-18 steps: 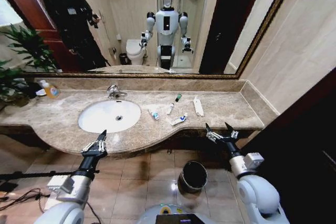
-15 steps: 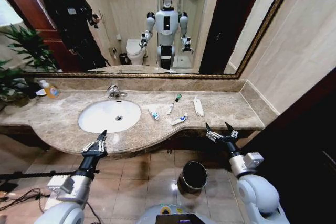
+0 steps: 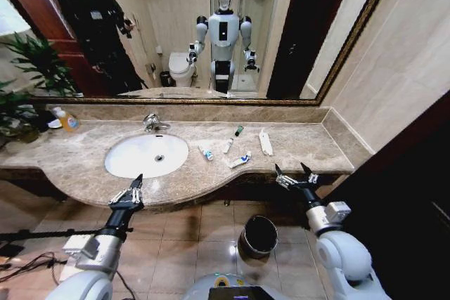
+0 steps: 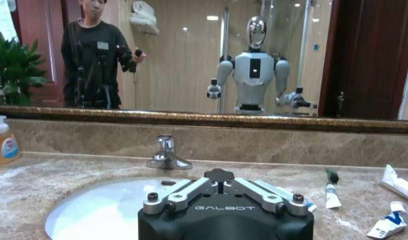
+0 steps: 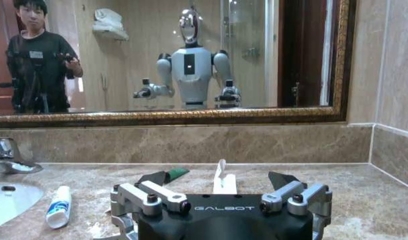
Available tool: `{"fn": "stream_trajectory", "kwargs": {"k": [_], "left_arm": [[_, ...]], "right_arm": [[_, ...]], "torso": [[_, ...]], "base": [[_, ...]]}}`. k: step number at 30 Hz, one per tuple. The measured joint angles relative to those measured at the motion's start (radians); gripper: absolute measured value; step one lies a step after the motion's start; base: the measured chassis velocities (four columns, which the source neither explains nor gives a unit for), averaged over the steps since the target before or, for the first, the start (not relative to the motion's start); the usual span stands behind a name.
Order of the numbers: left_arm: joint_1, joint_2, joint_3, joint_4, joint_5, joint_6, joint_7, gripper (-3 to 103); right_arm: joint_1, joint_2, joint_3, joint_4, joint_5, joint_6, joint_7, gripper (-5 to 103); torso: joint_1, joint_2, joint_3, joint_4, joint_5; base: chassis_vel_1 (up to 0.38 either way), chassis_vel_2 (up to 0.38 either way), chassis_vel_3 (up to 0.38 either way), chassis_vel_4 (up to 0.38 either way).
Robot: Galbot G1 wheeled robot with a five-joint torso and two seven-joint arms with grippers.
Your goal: Pick up the trash from the sink and place it in the trash bin.
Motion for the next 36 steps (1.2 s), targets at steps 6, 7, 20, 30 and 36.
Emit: {"fn": "stream_trajectory", "kwargs": {"k": [6, 7, 20, 30, 36], "left_arm": [[0.000, 0.000, 0.000, 0.000, 0.000, 0.000, 0.000, 0], [0.000, 0.000, 0.000, 0.000, 0.000, 0.000, 0.000, 0], [0.000, 0.000, 0.000, 0.000, 0.000, 0.000, 0.000, 0], [0.000, 0.000, 0.000, 0.000, 0.000, 0.000, 0.000, 0], [0.000, 0.000, 0.000, 0.000, 0.000, 0.000, 0.000, 0]], "right_arm": [[0.011, -0.010, -0.001, -0.006, 0.015, -0.003, 0.002, 100], [0.011, -0.010, -0.001, -0.006, 0.015, -0.003, 0.002, 100], [0.018, -0.014, -0.003, -0.017, 0.030, -0.007, 0.000, 100], [0.180, -0.113, -0.080, -0.167, 0.072, -0.056, 0.073, 100], [0.305, -0.152, -0.111, -0.288, 0.100, -0.068, 0.080, 100]], "torso": [[0.000, 0.000, 0.000, 0.0000, 0.0000], [0.000, 0.000, 0.000, 0.0000, 0.0000], [0.000, 0.000, 0.000, -0.0001, 0.0000], [0.000, 0.000, 0.000, 0.0000, 0.0000], [0.000, 0.000, 0.000, 0.0000, 0.0000]], "base": [[0.000, 0.000, 0.000, 0.000], [0.000, 0.000, 0.000, 0.000], [0.000, 0.000, 0.000, 0.000], [0.000, 0.000, 0.000, 0.000], [0.000, 0.000, 0.000, 0.000]]}}
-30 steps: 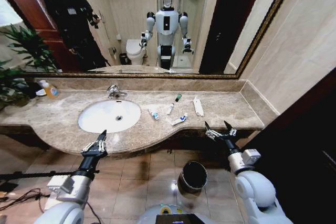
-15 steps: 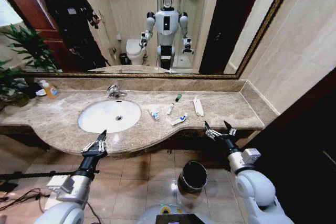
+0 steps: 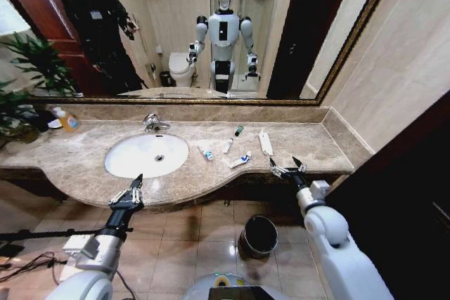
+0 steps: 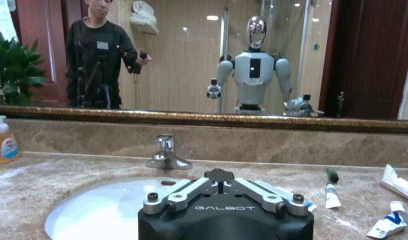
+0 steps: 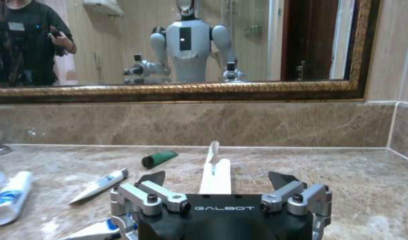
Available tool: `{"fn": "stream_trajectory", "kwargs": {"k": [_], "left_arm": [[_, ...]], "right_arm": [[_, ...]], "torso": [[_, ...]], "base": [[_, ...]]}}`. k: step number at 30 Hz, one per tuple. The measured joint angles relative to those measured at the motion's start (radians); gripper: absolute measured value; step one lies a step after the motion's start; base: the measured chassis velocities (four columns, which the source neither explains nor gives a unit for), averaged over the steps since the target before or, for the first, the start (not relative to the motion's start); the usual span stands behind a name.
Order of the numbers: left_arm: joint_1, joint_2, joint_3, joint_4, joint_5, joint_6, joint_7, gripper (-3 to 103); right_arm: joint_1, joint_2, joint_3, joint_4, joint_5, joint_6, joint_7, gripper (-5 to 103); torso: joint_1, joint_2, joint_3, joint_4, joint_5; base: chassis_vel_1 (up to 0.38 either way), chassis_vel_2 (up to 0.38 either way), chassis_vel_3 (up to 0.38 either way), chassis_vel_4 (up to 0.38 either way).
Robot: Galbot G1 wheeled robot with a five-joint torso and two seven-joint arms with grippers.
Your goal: Pick up the trash from the sink and place it in the trash bin.
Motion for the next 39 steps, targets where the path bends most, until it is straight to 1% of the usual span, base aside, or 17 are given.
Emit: {"fn": "stream_trajectory", "kwargs": {"k": [2, 4, 6, 8, 9, 11, 12, 15, 16, 19, 22, 26, 33, 34, 35, 38, 39], "left_arm": [[0.000, 0.000, 0.000, 0.000, 0.000, 0.000, 0.000, 0], [0.000, 0.000, 0.000, 0.000, 0.000, 0.000, 0.000, 0], [0.000, 0.000, 0.000, 0.000, 0.000, 0.000, 0.000, 0], [0.000, 0.000, 0.000, 0.000, 0.000, 0.000, 0.000, 0], [0.000, 0.000, 0.000, 0.000, 0.000, 0.000, 0.000, 0], [0.000, 0.000, 0.000, 0.000, 0.000, 0.000, 0.000, 0], [0.000, 0.000, 0.000, 0.000, 0.000, 0.000, 0.000, 0], [0.000, 0.000, 0.000, 0.000, 0.000, 0.000, 0.000, 0], [0.000, 0.000, 0.000, 0.000, 0.000, 0.000, 0.000, 0], [0.000, 0.000, 0.000, 0.000, 0.000, 0.000, 0.000, 0], [0.000, 0.000, 0.000, 0.000, 0.000, 0.000, 0.000, 0], [0.000, 0.000, 0.000, 0.000, 0.000, 0.000, 0.000, 0], [0.000, 0.000, 0.000, 0.000, 0.000, 0.000, 0.000, 0], [0.000, 0.000, 0.000, 0.000, 0.000, 0.000, 0.000, 0], [0.000, 0.000, 0.000, 0.000, 0.000, 0.000, 0.000, 0], [0.000, 0.000, 0.000, 0.000, 0.000, 0.000, 0.000, 0], [0.000, 0.000, 0.000, 0.000, 0.000, 0.000, 0.000, 0]], "right_arm": [[0.022, -0.006, -0.005, -0.022, 0.002, -0.003, 0.000, 100], [0.084, -0.018, -0.016, -0.075, 0.009, -0.013, 0.001, 100], [0.098, -0.020, -0.019, -0.087, 0.012, -0.015, 0.003, 100], [0.163, -0.026, -0.040, -0.143, 0.037, -0.026, 0.013, 100], [0.163, -0.026, -0.040, -0.143, 0.037, -0.026, 0.013, 100], [0.216, -0.028, -0.070, -0.192, 0.073, -0.037, 0.022, 100], [0.216, -0.028, -0.070, -0.192, 0.073, -0.037, 0.022, 100], [0.273, -0.022, -0.126, -0.252, 0.081, -0.047, 0.027, 100], [0.273, -0.022, -0.126, -0.252, 0.081, -0.047, 0.027, 100], [0.302, -0.011, -0.152, -0.279, 0.060, -0.056, 0.027, 100], [0.323, 0.003, -0.174, -0.314, 0.018, -0.057, 0.027, 100], [0.336, 0.012, -0.198, -0.352, -0.014, -0.044, 0.020, 100], [0.363, 0.026, -0.220, -0.386, -0.030, -0.042, 0.034, 100], [0.368, 0.029, -0.221, -0.390, -0.031, -0.043, 0.039, 102], [0.368, 0.029, -0.221, -0.390, -0.031, -0.043, 0.039, 102], [0.373, 0.036, -0.223, -0.396, -0.031, -0.047, 0.052, 90], [0.373, 0.037, -0.223, -0.396, -0.031, -0.049, 0.054, 90]], "torso": [[0.000, 0.000, 0.000, 0.0000, 0.0000], [0.000, 0.000, 0.000, 0.0000, -0.0001], [0.000, 0.000, 0.000, 0.0000, 0.0000], [0.000, 0.000, 0.000, 0.0000, 0.0000], [0.000, 0.000, 0.000, 0.0000, 0.0000], [0.000, 0.000, 0.000, 0.0000, -0.0001], [0.000, 0.000, 0.000, 0.0000, -0.0001], [0.000, 0.000, 0.000, 0.0000, -0.0001], [0.000, 0.000, 0.000, 0.0000, -0.0001], [0.000, 0.000, 0.000, 0.0000, -0.0001], [0.000, 0.000, 0.000, 0.0000, -0.0002], [0.000, 0.000, 0.000, 0.0000, -0.0001], [0.000, 0.000, 0.000, 0.0000, -0.0001], [0.000, 0.000, 0.000, 0.0000, -0.0002], [0.000, 0.000, 0.000, 0.0000, -0.0002], [0.000, 0.000, 0.000, 0.0000, -0.0001], [0.000, 0.000, 0.000, 0.0000, -0.0001]], "base": [[0.000, 0.000, 0.000, 0.000], [0.000, 0.000, 0.000, 0.000], [0.000, 0.000, 0.000, 0.000], [0.000, 0.000, 0.000, 0.000], [0.000, 0.000, 0.000, 0.000], [0.000, 0.000, 0.000, 0.000], [0.000, 0.000, 0.000, 0.000], [0.000, 0.000, 0.000, 0.000], [0.000, 0.000, 0.000, 0.000], [0.000, 0.000, 0.000, 0.000], [0.000, 0.000, 0.000, 0.000], [0.000, 0.000, 0.000, 0.000], [0.000, 0.000, 0.000, 0.000], [0.000, 0.000, 0.000, 0.000], [0.000, 0.000, 0.000, 0.000], [0.000, 0.000, 0.000, 0.000], [0.000, 0.000, 0.000, 0.000]]}}
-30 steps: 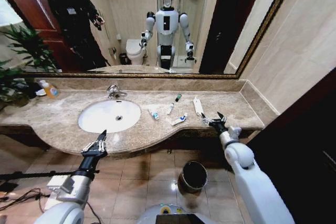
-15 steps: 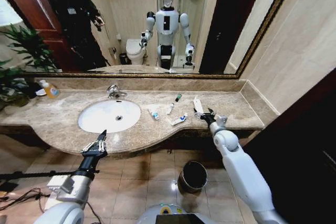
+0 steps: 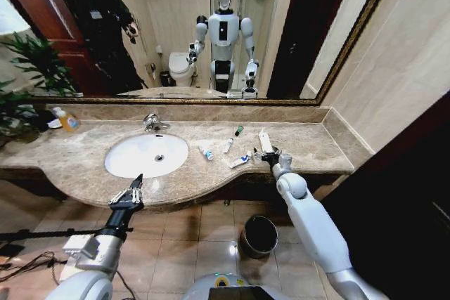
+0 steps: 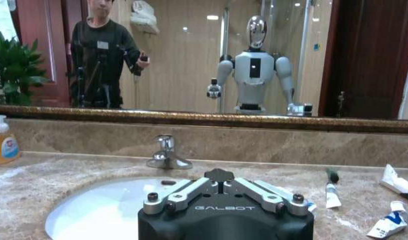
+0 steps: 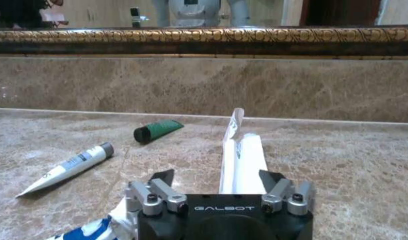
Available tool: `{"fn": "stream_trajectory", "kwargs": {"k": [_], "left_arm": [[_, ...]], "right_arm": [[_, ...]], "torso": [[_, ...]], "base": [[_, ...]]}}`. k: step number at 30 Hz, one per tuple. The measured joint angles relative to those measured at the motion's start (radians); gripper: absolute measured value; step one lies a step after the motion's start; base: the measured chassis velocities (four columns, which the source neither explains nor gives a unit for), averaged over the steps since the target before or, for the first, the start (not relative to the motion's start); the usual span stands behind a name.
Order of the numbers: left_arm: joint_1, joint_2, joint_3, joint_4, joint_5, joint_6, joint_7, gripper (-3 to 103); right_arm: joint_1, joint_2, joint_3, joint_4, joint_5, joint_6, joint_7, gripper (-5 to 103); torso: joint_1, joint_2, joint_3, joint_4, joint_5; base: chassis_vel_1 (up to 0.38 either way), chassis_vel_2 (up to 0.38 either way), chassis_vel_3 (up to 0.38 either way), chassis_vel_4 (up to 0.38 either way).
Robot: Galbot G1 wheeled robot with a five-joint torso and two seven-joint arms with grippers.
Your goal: Pick up the trash from the sink and place it in the trash bin.
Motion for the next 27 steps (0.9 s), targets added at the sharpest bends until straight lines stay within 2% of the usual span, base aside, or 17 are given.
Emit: {"fn": "stream_trajectory", "kwargs": {"k": [1, 5, 6, 14, 16, 19, 21, 24, 26, 27], "left_arm": [[0.000, 0.000, 0.000, 0.000, 0.000, 0.000, 0.000, 0], [0.000, 0.000, 0.000, 0.000, 0.000, 0.000, 0.000, 0], [0.000, 0.000, 0.000, 0.000, 0.000, 0.000, 0.000, 0], [0.000, 0.000, 0.000, 0.000, 0.000, 0.000, 0.000, 0], [0.000, 0.000, 0.000, 0.000, 0.000, 0.000, 0.000, 0], [0.000, 0.000, 0.000, 0.000, 0.000, 0.000, 0.000, 0], [0.000, 0.000, 0.000, 0.000, 0.000, 0.000, 0.000, 0], [0.000, 0.000, 0.000, 0.000, 0.000, 0.000, 0.000, 0], [0.000, 0.000, 0.000, 0.000, 0.000, 0.000, 0.000, 0], [0.000, 0.000, 0.000, 0.000, 0.000, 0.000, 0.000, 0]], "right_arm": [[0.000, 0.000, 0.000, 0.000, 0.000, 0.000, 0.000, 90], [-0.011, 0.003, 0.010, 0.003, -0.007, -0.011, -0.009, 68], [-0.013, 0.004, 0.012, 0.004, -0.010, -0.011, -0.011, 65], [-0.016, 0.007, 0.018, -0.005, -0.026, -0.011, -0.017, 65], [-0.019, 0.008, 0.018, -0.008, -0.032, -0.010, -0.020, 61], [-0.020, 0.012, 0.019, -0.013, -0.038, -0.009, -0.022, 60], [-0.020, 0.015, 0.020, -0.016, -0.041, -0.009, -0.022, 50], [-0.019, 0.018, 0.019, -0.016, -0.041, -0.009, -0.021, 44], [-0.019, 0.022, 0.016, -0.016, -0.044, -0.009, -0.019, 33], [-0.019, 0.022, 0.016, -0.016, -0.044, -0.009, -0.019, 33]], "torso": [[0.000, 0.000, 0.000, 0.0000, 0.0000], [0.000, 0.000, 0.000, 0.0000, 0.0000], [0.000, 0.000, 0.000, -0.0001, 0.0000], [0.000, 0.000, 0.000, 0.0000, 0.0000], [0.000, 0.000, 0.000, 0.0000, 0.0000], [0.000, 0.000, 0.000, 0.0000, 0.0000], [0.000, 0.000, 0.000, 0.0000, 0.0001], [0.000, 0.000, 0.000, 0.0000, 0.0000], [0.000, 0.000, 0.000, 0.0000, 0.0000], [0.000, 0.000, 0.000, 0.0000, 0.0000]], "base": [[0.000, 0.000, 0.000, 0.000], [0.000, 0.000, 0.000, 0.000], [0.000, 0.000, 0.000, 0.000], [0.000, 0.000, 0.000, 0.000], [0.000, 0.000, 0.000, 0.000], [0.000, 0.000, 0.000, 0.000], [0.000, 0.000, 0.000, 0.000], [0.000, 0.000, 0.000, 0.000], [0.000, 0.000, 0.000, 0.000], [0.000, 0.000, 0.000, 0.000]]}}
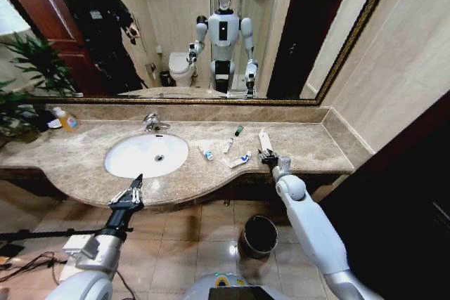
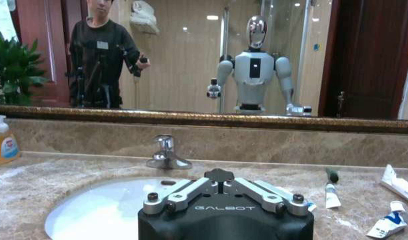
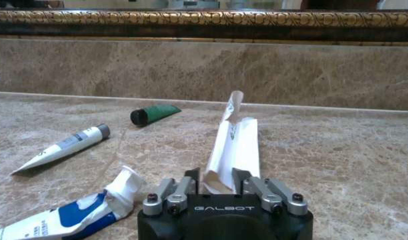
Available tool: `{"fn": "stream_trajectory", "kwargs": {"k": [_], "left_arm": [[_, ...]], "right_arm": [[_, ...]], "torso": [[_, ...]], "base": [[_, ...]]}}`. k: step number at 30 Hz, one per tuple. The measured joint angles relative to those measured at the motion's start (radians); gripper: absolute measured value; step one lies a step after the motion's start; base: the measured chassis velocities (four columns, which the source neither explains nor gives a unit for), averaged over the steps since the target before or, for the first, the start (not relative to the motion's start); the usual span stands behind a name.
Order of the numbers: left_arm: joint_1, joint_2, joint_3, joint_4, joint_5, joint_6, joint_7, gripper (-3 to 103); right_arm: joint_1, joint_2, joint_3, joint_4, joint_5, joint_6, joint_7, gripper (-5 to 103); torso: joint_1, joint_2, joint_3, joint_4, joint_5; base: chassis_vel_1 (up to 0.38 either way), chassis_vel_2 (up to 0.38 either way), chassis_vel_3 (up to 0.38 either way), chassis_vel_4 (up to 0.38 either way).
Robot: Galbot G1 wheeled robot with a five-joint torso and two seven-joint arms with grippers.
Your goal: Pick up the trash from the sink and place it in the trash bin.
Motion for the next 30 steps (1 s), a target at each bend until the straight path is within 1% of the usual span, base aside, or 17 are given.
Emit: {"fn": "stream_trajectory", "kwargs": {"k": [2, 3, 5, 6, 8, 10, 21, 30], "left_arm": [[0.000, 0.000, 0.000, 0.000, 0.000, 0.000, 0.000, 0], [0.000, 0.000, 0.000, 0.000, 0.000, 0.000, 0.000, 0], [0.000, 0.000, 0.000, 0.000, 0.000, 0.000, 0.000, 0], [0.000, 0.000, 0.000, 0.000, 0.000, 0.000, 0.000, 0], [0.000, 0.000, 0.000, 0.000, 0.000, 0.000, 0.000, 0], [0.000, 0.000, 0.000, 0.000, 0.000, 0.000, 0.000, 0], [0.000, 0.000, 0.000, 0.000, 0.000, 0.000, 0.000, 0], [0.000, 0.000, 0.000, 0.000, 0.000, 0.000, 0.000, 0]], "right_arm": [[0.001, 0.007, -0.005, 0.000, -0.009, 0.002, 0.005, 23], [0.001, 0.007, -0.005, 0.000, -0.009, 0.002, 0.005, 23], [0.001, 0.011, -0.007, 0.000, -0.012, 0.002, 0.008, 12], [0.002, 0.012, -0.008, 0.000, -0.014, 0.003, 0.009, 12], [0.004, 0.016, -0.008, -0.001, -0.015, 0.004, 0.010, 2], [0.004, 0.019, -0.008, -0.001, -0.015, 0.005, 0.010, 0], [-0.005, 0.031, 0.000, 0.003, -0.015, 0.015, 0.012, 0], [-0.020, 0.012, 0.009, 0.055, 0.008, 0.018, 0.040, 0]], "torso": [[0.000, 0.000, 0.000, 0.0000, 0.0000], [0.000, 0.000, 0.000, 0.0000, 0.0000], [0.000, 0.000, 0.000, 0.0000, 0.0000], [0.000, 0.000, 0.000, 0.0000, 0.0000], [0.000, 0.000, 0.000, 0.0000, -0.0001], [0.000, 0.000, 0.000, 0.0000, -0.0001], [0.000, 0.000, 0.000, 0.0000, 0.0000], [0.000, 0.000, 0.000, 0.0001, 0.0001]], "base": [[0.000, 0.000, 0.000, 0.000], [0.000, 0.000, 0.000, 0.000], [0.000, 0.000, 0.000, 0.000], [0.000, 0.000, 0.000, 0.000], [0.000, 0.000, 0.000, 0.000], [0.000, 0.000, 0.000, 0.000], [0.000, 0.000, 0.000, 0.000], [0.000, 0.000, 0.000, 0.000]]}}
